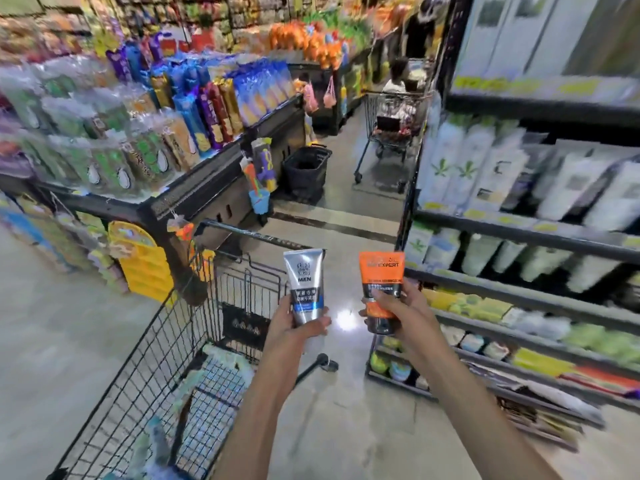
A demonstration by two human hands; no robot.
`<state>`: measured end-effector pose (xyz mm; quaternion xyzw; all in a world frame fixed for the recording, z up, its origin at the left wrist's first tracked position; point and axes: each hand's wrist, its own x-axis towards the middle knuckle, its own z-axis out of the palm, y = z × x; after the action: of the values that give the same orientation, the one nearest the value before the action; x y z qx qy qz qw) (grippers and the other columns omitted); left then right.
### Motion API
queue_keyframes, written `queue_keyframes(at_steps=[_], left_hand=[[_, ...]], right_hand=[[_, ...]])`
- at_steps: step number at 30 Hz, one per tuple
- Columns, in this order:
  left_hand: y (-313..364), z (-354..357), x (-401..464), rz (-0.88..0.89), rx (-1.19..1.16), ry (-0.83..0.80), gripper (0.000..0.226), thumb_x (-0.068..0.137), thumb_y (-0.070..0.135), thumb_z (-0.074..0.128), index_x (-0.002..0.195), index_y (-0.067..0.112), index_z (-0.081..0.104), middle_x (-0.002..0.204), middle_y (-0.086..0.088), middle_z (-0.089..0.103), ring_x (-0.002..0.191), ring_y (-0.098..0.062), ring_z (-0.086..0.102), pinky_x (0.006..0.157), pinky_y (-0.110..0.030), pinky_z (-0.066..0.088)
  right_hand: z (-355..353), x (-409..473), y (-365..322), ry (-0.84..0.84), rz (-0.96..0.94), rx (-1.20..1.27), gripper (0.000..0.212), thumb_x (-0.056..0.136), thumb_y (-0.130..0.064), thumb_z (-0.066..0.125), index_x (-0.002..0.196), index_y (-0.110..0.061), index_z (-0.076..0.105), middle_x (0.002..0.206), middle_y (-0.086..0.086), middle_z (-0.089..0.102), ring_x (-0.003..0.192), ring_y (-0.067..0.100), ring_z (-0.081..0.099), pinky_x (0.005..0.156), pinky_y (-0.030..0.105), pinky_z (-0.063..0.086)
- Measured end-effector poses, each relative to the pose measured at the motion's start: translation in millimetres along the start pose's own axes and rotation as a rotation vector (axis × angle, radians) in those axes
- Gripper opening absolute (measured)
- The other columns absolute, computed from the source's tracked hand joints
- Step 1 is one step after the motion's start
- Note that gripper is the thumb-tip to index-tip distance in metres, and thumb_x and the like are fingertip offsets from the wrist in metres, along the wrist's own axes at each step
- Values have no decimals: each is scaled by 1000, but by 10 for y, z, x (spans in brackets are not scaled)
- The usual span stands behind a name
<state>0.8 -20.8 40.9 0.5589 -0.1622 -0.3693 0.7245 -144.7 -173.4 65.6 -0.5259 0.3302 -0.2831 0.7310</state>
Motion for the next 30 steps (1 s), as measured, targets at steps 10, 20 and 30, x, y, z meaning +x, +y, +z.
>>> queue_keyframes(at_steps=[10,20,30], left_hand=[[-467,1688,-341,6,65,-166,58,65,3,84,117,19,64,103,-15,75,96,-29,70,84,-43,54],[-846,3069,-758,62,158,-170,51,81,-4,78,125,16,62,109,-5,76,98,-20,72,79,-26,55],[-801,3791,-349,179,248,-67,68,80,-3,81,135,26,53,115,3,74,106,-15,71,94,-33,57]], right_hand=[[-1699,-721,-334,192,-73,34,38,84,-26,80,120,-28,68,115,6,77,107,36,73,104,58,51],[-3010,-1144,-637,248,-82,33,28,94,-17,73,120,-23,66,110,9,78,99,39,74,94,57,57],[-3541,-973,-865,232,-95,36,29,94,-18,73,121,-27,66,111,7,78,97,34,76,101,57,52]])
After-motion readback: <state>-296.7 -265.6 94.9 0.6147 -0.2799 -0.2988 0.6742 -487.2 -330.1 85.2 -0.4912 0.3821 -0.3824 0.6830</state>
